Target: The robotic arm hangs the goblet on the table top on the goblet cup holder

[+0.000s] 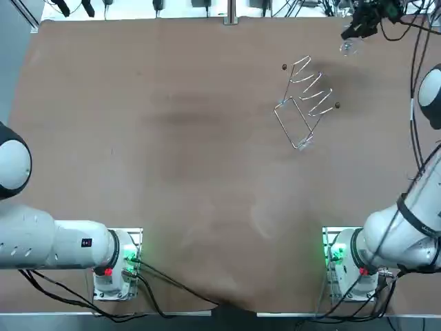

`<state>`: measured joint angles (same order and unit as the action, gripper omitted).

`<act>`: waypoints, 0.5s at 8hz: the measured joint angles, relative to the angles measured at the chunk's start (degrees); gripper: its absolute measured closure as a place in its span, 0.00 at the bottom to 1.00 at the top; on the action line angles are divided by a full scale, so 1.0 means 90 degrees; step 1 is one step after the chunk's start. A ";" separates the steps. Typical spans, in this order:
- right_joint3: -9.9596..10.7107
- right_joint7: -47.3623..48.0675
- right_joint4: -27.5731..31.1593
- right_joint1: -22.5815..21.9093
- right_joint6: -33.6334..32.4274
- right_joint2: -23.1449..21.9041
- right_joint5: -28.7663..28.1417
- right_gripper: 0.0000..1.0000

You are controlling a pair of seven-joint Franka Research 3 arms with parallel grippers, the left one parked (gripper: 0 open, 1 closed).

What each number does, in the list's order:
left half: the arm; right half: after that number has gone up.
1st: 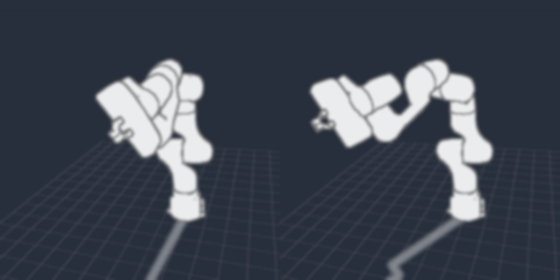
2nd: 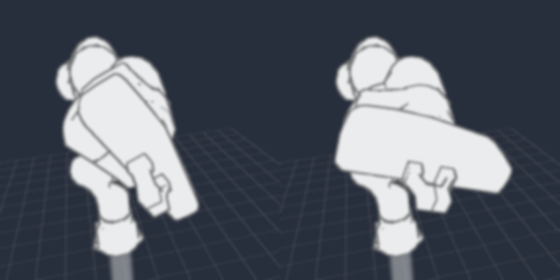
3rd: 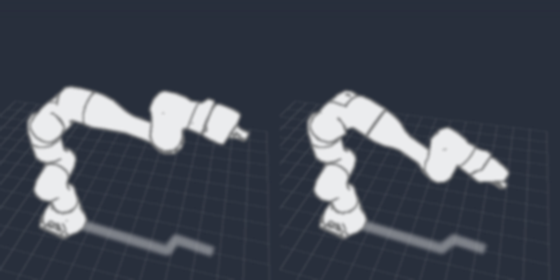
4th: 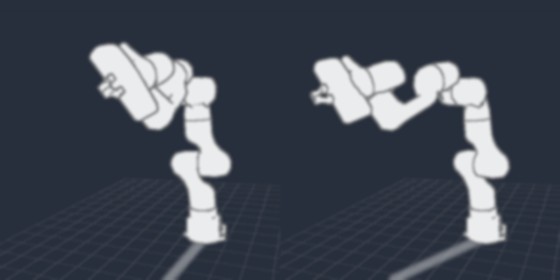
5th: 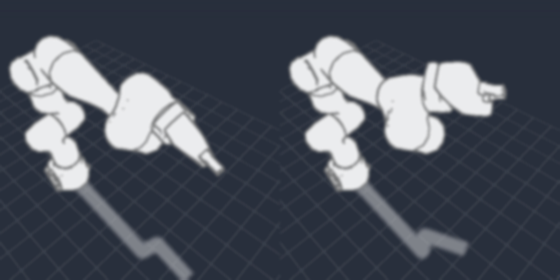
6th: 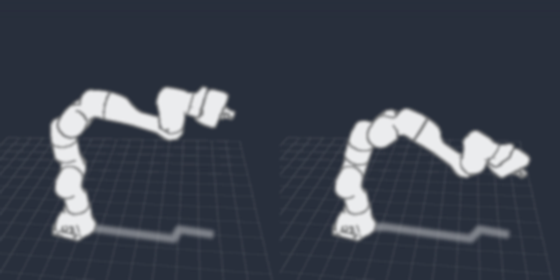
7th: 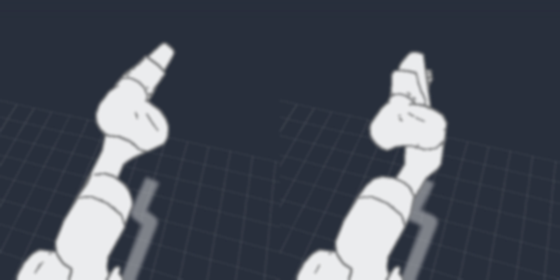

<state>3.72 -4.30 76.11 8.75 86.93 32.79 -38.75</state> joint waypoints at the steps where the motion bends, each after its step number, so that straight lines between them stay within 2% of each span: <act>1: -0.0002 0.0784 0.0001 -0.0187 -0.0017 -0.0037 0.0087 0.91; 4: -0.0004 0.2379 0.0024 -0.0457 -0.0157 -0.0042 0.0109 0.91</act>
<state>3.68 17.11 76.33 4.63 85.52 32.41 -37.77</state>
